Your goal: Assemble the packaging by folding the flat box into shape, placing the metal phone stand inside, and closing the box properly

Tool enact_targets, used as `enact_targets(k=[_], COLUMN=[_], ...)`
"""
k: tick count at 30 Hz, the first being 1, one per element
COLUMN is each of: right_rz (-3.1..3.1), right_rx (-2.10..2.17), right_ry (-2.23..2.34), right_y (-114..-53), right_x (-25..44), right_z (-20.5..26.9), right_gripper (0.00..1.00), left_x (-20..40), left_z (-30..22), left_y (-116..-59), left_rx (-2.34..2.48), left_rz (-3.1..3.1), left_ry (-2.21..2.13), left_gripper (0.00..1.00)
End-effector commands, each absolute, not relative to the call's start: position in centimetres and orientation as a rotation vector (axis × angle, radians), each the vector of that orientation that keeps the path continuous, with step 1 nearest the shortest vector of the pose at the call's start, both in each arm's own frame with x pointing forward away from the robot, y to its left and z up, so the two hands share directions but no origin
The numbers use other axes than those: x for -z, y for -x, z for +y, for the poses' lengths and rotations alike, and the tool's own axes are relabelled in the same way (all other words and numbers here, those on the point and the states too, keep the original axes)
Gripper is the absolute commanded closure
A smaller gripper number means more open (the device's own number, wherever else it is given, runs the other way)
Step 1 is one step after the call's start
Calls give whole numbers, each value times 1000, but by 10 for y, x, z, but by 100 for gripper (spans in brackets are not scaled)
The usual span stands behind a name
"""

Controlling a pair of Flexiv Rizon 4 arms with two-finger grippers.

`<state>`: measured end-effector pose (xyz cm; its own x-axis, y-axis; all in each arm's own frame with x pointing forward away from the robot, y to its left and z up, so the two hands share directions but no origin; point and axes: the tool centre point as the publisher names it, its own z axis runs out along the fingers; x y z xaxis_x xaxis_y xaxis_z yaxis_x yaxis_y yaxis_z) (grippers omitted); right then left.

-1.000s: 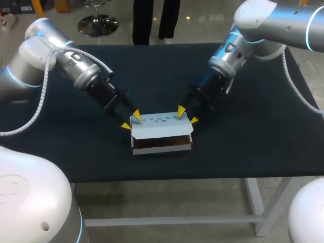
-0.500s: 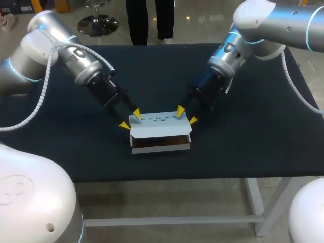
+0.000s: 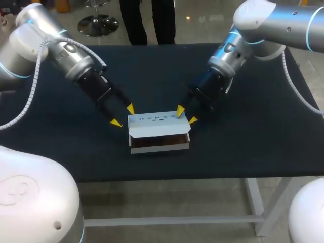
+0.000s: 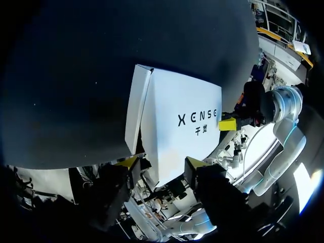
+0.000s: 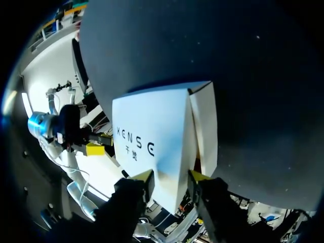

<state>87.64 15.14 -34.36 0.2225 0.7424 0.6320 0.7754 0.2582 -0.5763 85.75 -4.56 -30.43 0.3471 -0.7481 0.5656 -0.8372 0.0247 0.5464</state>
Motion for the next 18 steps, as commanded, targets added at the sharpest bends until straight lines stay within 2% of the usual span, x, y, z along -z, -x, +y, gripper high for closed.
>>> enact_targets(k=[1,11,18], right_rz=[-1515,-1518,-1522], right_rx=[34,32,29], right_ry=[1475,1499,1519], right_y=[-879,-880,-880], right_x=[345,347,349], right_z=[154,155,157], right_gripper=[53,53,53], left_x=[296,280,266], left_z=[-41,-41,-44], left_y=[-850,-851,-849], left_rx=[-161,-205,-229], left_rz=[-1438,-1569,-1748], left_ry=[-1764,-1754,-1709], left_gripper=[37,35,23])
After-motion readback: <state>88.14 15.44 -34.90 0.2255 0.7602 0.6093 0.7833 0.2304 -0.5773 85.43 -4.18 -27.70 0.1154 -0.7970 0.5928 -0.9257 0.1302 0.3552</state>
